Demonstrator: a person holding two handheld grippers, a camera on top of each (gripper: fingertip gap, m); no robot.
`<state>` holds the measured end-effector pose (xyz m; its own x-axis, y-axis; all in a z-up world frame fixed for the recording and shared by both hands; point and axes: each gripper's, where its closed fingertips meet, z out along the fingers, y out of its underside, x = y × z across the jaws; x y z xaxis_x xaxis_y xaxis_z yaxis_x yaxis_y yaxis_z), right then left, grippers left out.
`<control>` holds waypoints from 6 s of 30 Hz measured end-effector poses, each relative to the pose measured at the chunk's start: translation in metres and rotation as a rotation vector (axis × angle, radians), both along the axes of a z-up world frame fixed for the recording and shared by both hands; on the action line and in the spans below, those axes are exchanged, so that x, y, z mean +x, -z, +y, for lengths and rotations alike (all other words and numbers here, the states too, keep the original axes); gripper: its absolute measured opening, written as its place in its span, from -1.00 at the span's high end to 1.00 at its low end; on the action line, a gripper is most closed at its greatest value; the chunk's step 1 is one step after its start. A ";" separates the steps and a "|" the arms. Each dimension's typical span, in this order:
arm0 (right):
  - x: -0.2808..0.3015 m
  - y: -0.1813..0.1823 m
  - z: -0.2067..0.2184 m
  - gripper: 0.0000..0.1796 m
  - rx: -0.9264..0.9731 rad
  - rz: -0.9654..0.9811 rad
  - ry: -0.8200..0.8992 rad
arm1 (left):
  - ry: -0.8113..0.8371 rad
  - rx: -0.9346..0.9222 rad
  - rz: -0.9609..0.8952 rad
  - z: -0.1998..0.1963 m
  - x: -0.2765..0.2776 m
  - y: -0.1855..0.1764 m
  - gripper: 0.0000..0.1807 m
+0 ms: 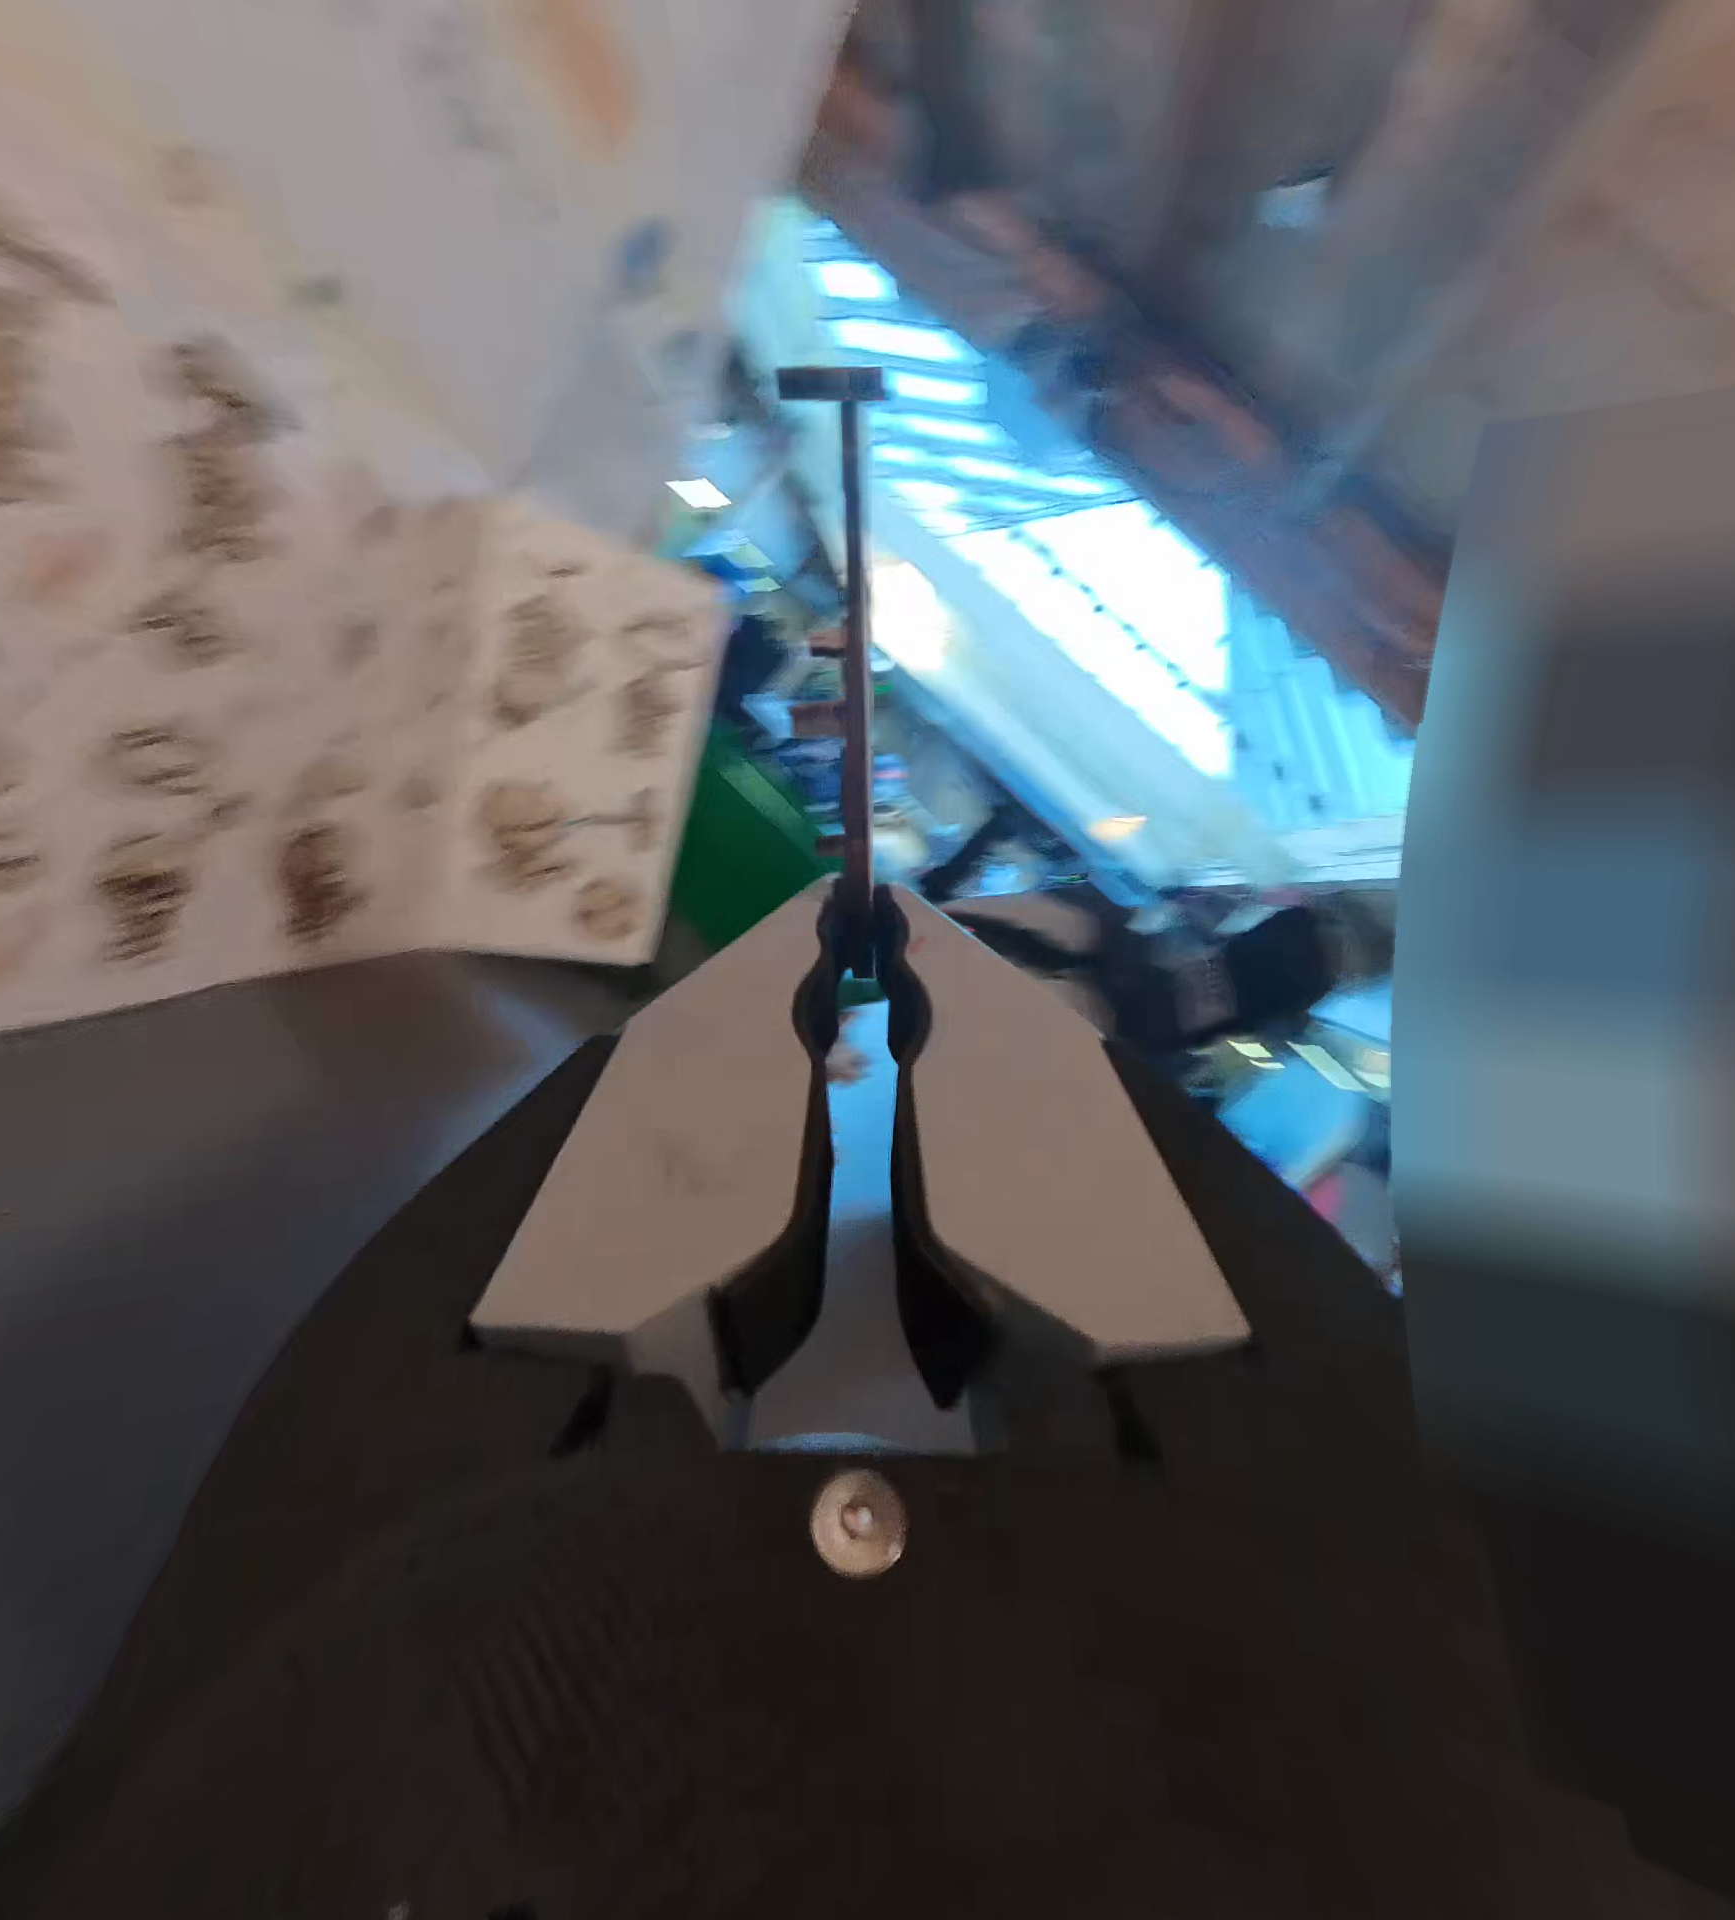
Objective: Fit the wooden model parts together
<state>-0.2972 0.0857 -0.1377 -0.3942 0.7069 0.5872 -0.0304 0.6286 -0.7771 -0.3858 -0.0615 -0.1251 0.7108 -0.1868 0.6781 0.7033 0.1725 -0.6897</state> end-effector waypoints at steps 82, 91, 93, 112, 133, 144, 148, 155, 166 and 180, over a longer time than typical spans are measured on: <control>0.016 0.056 -0.068 0.80 0.162 -0.133 -0.217 | -0.305 -0.611 1.901 0.041 0.049 0.083 1.00; 0.014 0.052 -0.070 0.81 0.148 -0.110 -0.203 | -0.148 -0.535 1.667 0.047 0.077 0.082 1.00; 0.014 0.050 -0.072 0.81 0.145 -0.100 -0.204 | -0.118 -0.539 1.612 0.047 0.079 0.084 1.00; 0.000 0.030 -0.039 0.97 0.049 -0.035 -0.088 | -0.058 -0.563 1.140 0.011 0.050 0.079 1.00; -0.016 0.007 0.045 0.98 -0.204 -0.016 0.072 | -0.117 -0.604 1.560 -0.023 0.028 0.098 0.99; -0.018 0.010 0.043 0.98 -0.202 -0.028 0.069 | -0.134 -0.629 1.550 -0.023 0.024 0.098 0.99; -0.017 0.006 0.038 0.97 -0.191 -0.024 0.061 | -0.128 -0.638 1.461 -0.023 0.020 0.098 0.99; -0.007 -0.001 0.011 0.96 -0.174 -0.006 -0.010 | -0.171 -0.602 1.381 -0.020 0.015 0.085 0.99; -0.007 0.025 -0.023 0.96 -0.076 -0.074 -0.071 | -0.093 -0.458 1.271 -0.019 0.031 0.072 0.99; -0.002 0.017 -0.025 0.96 -0.059 -0.041 -0.078 | -0.051 -0.224 1.242 -0.023 0.045 0.050 0.99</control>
